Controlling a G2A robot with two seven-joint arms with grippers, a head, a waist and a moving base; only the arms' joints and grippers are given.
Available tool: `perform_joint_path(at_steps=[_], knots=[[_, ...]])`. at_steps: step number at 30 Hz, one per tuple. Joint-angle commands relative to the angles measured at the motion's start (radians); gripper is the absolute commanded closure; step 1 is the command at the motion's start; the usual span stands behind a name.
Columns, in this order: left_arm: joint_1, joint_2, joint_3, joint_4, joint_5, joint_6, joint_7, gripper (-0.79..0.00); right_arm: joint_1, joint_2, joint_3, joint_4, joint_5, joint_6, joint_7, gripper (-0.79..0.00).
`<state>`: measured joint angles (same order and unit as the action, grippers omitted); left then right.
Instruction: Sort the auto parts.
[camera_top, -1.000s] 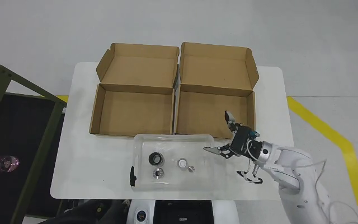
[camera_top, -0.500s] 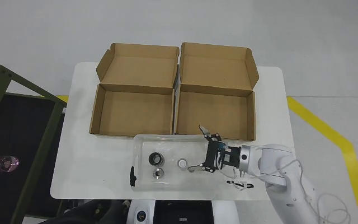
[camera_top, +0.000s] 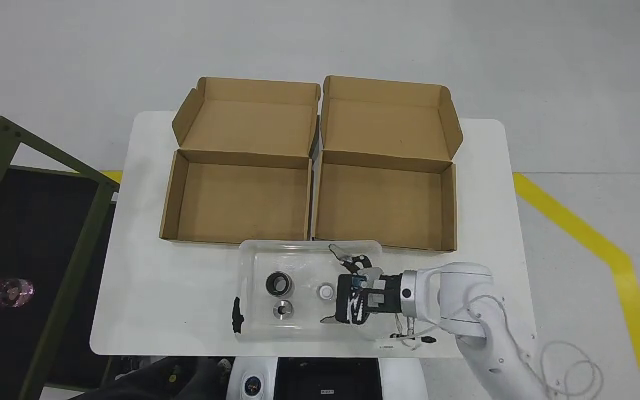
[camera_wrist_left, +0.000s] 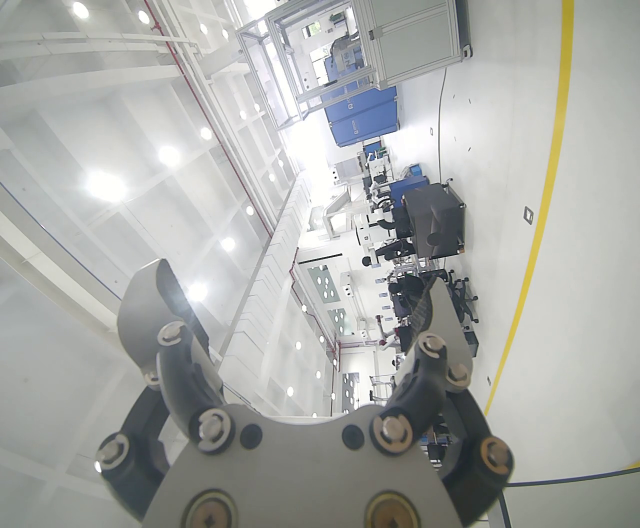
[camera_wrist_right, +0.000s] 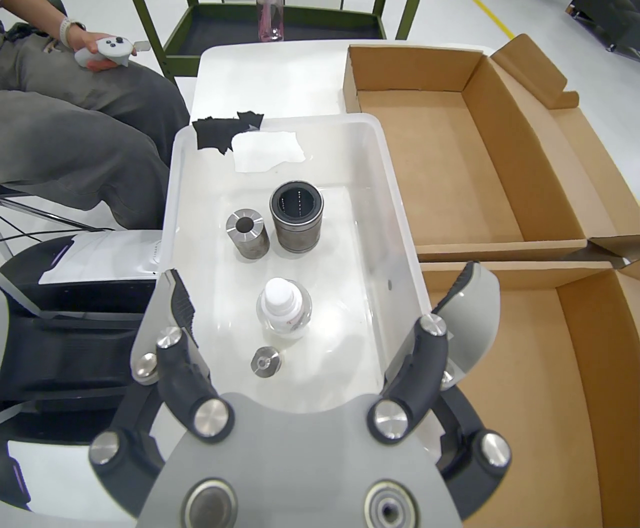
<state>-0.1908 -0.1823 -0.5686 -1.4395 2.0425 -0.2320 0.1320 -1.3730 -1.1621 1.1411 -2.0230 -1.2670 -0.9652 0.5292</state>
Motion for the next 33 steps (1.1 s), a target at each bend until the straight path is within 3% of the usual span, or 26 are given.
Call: perform_joint_path(at_steps=[1,12,18,21,24,28,29,30,33], knots=[[0.000,0.000,0.000,0.000,0.000,0.000,0.000,-0.785,0.007,0.001,-0.014,0.006,-0.017,-0.005,0.006,-0.785],[0.000,0.000,0.000,0.000,0.000,0.000,0.000,-0.785,0.034,0.004,-0.084,0.073,-0.068,0.035,0.001,-0.773],[0.000,0.000,0.000,0.000,0.000,0.000,0.000,-0.785,0.042,0.006,-0.102,0.100,-0.089,0.056,-0.010,-0.594],[0.000,0.000,0.000,0.000,0.000,0.000,0.000,-0.785,0.049,0.007,-0.111,0.112,-0.098,0.061,-0.016,-0.382],[0.000,0.000,0.000,0.000,0.000,0.000,0.000,-0.785,0.055,0.008,-0.121,0.123,-0.103,0.066,-0.020,-0.317],[0.000,0.000,0.000,0.000,0.000,0.000,0.000,-0.785,0.064,0.010,-0.130,0.129,-0.101,0.065,-0.028,-0.157],[0.000,0.000,0.000,0.000,0.000,0.000,0.000,-0.785,0.067,0.010,-0.131,0.128,-0.100,0.063,-0.032,-0.037],[0.000,0.000,0.000,0.000,0.000,0.000,0.000,-0.785,0.069,0.011,-0.132,0.125,-0.100,0.062,-0.035,0.000],[0.000,0.000,0.000,0.000,0.000,0.000,0.000,-0.785,0.074,0.013,-0.131,0.113,-0.083,0.056,-0.057,0.000]])
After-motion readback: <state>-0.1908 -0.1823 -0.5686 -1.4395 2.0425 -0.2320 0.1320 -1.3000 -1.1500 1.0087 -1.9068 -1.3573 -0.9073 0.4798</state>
